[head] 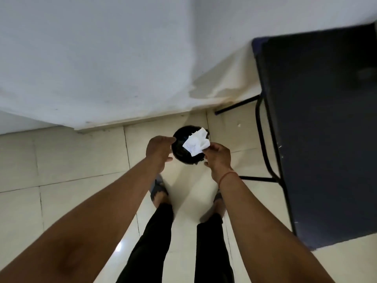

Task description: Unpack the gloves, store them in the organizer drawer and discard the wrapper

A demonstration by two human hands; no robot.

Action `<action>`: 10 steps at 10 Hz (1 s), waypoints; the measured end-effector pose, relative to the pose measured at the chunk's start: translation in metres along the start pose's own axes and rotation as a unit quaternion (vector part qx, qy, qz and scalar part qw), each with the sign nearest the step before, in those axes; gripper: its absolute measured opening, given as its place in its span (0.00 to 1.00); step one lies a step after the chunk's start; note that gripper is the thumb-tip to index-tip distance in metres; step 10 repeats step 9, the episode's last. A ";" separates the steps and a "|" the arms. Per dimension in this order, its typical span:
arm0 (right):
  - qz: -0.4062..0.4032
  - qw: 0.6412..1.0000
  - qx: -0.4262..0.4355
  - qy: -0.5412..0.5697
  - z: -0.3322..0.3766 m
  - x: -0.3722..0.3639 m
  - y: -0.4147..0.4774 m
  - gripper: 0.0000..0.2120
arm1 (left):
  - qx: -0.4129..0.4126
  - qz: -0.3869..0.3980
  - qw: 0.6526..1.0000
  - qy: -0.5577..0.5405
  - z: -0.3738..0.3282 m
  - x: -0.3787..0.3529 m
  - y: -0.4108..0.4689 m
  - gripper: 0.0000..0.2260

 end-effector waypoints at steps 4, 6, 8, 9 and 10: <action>-0.035 0.994 -0.058 -0.089 -0.117 -0.058 0.203 0.18 | -0.030 -0.061 0.989 0.133 0.083 -0.022 0.170 0.12; 0.006 0.976 0.005 -0.219 -0.104 -0.061 0.188 0.15 | -0.042 -0.075 0.983 0.162 0.088 -0.021 0.174 0.12; 0.068 0.938 0.080 -0.332 -0.057 -0.063 0.147 0.18 | -0.088 -0.092 0.978 0.168 0.049 -0.017 0.123 0.20; 0.088 0.927 0.136 -0.339 -0.013 -0.057 0.117 0.21 | -0.133 -0.126 0.972 0.147 0.020 -0.016 0.076 0.20; 0.088 0.927 0.136 -0.339 -0.013 -0.057 0.117 0.21 | -0.133 -0.126 0.972 0.147 0.020 -0.016 0.076 0.20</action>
Point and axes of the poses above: each hand's wrist, its own y-axis towards the middle knuckle, its own x-axis out of the back of the hand, z = x × y, the point moved 6 cm from there along y, towards the middle knuckle, and after that the axes turned 6 degrees about z, right-handed, at the moved point
